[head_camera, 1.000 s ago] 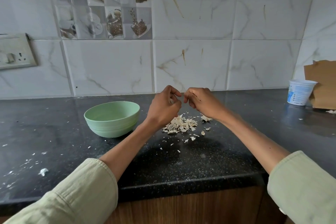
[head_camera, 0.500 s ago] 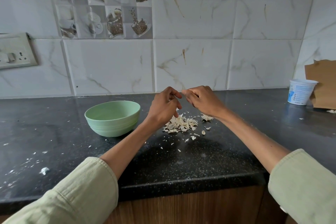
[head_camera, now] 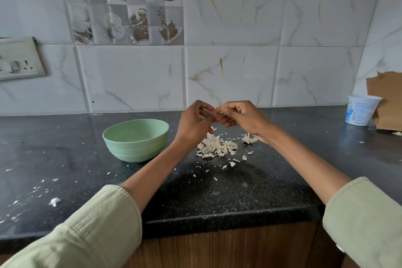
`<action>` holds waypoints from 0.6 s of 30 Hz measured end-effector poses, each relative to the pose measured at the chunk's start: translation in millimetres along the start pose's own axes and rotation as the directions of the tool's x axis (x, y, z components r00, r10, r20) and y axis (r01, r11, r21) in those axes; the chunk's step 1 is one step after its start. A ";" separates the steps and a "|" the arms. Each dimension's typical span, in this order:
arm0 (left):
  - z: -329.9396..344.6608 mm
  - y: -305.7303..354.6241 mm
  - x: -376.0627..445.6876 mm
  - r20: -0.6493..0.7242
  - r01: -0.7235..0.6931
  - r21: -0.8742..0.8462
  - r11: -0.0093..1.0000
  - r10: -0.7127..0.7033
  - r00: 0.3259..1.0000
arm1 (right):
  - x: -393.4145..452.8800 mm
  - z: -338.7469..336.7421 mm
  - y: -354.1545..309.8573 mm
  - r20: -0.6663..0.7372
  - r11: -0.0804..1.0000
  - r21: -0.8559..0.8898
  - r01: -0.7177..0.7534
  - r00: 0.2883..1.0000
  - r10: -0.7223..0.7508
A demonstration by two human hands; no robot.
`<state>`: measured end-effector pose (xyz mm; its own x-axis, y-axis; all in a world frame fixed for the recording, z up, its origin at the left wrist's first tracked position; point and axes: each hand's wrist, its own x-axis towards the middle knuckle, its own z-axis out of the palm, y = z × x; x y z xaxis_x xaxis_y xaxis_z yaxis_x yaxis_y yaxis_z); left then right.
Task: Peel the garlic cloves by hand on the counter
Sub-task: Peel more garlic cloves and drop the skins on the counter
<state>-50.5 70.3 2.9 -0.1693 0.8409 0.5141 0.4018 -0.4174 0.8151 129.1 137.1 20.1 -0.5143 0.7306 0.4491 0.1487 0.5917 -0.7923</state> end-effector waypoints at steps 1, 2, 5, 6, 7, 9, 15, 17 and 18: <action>-0.9 0.2 -0.2 -0.017 0.013 -0.019 1.000 -0.013 1.000 | -0.1 0.0 -1.1 0.003 1.000 0.000 0.009 1.000 -0.009; -1.6 0.8 -0.5 -0.031 0.027 -0.042 0.999 -0.028 0.999 | -0.4 -0.2 -2.0 0.001 1.000 0.000 0.022 1.000 -0.022; -4.4 1.0 0.7 -0.052 0.060 -0.097 0.994 -0.065 0.997 | -1.8 -0.4 -3.5 -0.033 0.998 0.003 0.060 0.998 -0.060; -4.9 0.7 1.4 -0.053 0.063 -0.101 0.993 -0.068 0.996 | -2.0 -0.6 -3.8 -0.051 0.997 0.000 0.071 0.996 -0.071; -5.3 0.6 1.9 -0.054 0.060 -0.103 0.993 -0.066 0.996 | -1.7 -0.7 -4.2 -0.069 0.997 -0.006 0.081 0.994 -0.081; -5.8 1.4 1.5 -0.045 0.046 -0.118 0.992 -0.051 0.998 | -1.5 -1.0 -5.2 -0.097 0.995 -0.014 0.103 0.990 -0.104; -7.1 3.5 2.2 -0.029 0.051 -0.189 0.981 -0.057 0.998 | -2.0 -2.6 -8.1 -0.143 0.988 -0.011 0.152 0.978 -0.152; -6.5 3.8 2.7 -0.029 0.066 -0.213 0.975 -0.073 0.997 | -1.7 -2.6 -8.0 -0.170 0.986 -0.022 0.168 0.971 -0.169; -5.9 4.1 2.8 -0.026 0.074 -0.222 0.972 -0.081 0.996 | -1.8 -2.6 -7.9 -0.180 0.984 -0.027 0.174 0.968 -0.176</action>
<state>-54.7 68.9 9.2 -0.2245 0.8629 0.4527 0.1781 -0.4204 0.8897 131.0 132.0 26.7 -0.3719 0.6642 0.6485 0.0792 0.7188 -0.6907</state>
